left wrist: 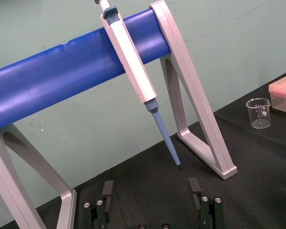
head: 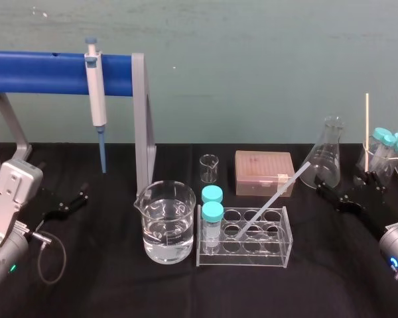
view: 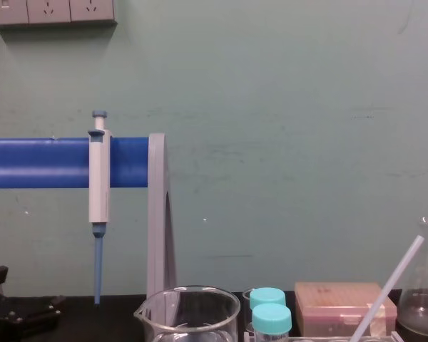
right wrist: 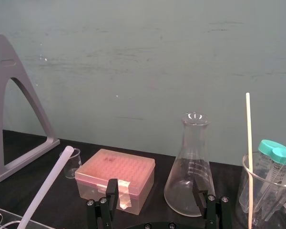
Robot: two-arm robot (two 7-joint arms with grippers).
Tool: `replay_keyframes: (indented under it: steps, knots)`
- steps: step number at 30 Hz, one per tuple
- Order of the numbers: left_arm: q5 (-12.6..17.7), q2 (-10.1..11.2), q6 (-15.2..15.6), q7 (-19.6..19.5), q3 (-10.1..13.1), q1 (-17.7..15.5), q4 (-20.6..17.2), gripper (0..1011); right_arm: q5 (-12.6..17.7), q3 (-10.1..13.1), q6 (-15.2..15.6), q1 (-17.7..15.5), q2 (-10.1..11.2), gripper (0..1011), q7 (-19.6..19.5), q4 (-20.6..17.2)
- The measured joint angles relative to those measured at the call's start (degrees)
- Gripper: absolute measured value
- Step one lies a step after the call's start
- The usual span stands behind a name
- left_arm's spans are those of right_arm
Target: Pick up the stirring rod with one hand, then place it down.
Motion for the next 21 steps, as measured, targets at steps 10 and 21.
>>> replay_keyframes:
  steps: [10,21]
  knots:
    - [0.00,0.00,0.00,0.00,0.00,0.00,0.00,1000,0.09,0.06,-0.11,-0.05,0.05,1003,-0.01,-0.06]
    - [0.00,0.00,0.00,0.00,0.00,0.00,0.00,1000,0.14,0.08,-0.17,-0.11,0.09,1003,-0.03,-0.13]
